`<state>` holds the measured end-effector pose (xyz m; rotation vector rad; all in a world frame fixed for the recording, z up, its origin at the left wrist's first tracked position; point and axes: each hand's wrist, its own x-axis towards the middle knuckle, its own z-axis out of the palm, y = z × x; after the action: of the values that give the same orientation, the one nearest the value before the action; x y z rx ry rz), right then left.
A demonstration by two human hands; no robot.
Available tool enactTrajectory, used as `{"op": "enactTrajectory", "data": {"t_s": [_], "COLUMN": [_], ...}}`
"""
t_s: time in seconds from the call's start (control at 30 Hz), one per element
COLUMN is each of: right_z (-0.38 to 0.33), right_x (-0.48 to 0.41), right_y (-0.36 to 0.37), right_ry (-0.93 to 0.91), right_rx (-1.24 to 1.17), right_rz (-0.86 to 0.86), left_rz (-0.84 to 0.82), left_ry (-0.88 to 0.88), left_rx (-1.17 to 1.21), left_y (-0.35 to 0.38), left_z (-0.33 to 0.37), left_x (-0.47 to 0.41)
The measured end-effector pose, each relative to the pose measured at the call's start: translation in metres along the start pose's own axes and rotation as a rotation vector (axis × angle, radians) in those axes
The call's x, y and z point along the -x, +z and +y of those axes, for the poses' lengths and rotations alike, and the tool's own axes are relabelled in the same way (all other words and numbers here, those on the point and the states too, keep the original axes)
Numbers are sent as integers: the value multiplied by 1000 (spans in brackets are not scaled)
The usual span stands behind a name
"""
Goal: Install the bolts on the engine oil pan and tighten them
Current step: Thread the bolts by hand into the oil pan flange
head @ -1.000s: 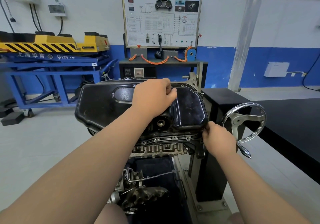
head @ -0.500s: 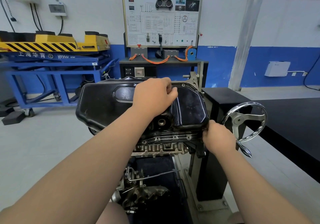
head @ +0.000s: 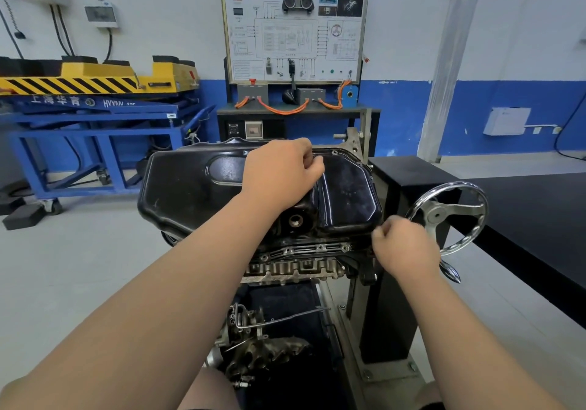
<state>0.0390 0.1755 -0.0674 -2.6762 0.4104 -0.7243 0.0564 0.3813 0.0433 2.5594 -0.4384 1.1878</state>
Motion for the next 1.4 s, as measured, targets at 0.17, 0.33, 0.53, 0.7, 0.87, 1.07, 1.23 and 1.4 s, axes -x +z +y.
{"op": "enactTrajectory", "data": {"t_s": [0.17, 0.33, 0.53, 0.7, 0.87, 1.07, 1.23, 1.4], "right_z": [-62, -98, -92, -94, -100, -104, -105, -107], "right_x": [26, 26, 29, 31, 29, 25, 26, 25], "right_y": [-28, -27, -17, -16, -19, -19, -18, -19], "right_ry": [-558, -752, -730, -689, -651, -629, -618, -604], "right_rx": [-238, -101, -123, -163, -187, -208, -225, -239], "right_rz": [143, -66, -32, -55, -41, -28, -12, -21], "left_rz": [0, 37, 266, 299, 289, 283, 277, 260], "left_ry": [-136, -240, -274, -240, -239, -224, -200, -202], "left_rx": [234, 433, 2, 82, 128, 127, 151, 152], "left_y": [-7, -37, -61, -55, -57, -57, -56, -56], "left_z": [-2, -28, -83, -85, -90, -97, -99, -99], "left_x": [0, 8, 80, 75, 63, 52, 48, 43]}}
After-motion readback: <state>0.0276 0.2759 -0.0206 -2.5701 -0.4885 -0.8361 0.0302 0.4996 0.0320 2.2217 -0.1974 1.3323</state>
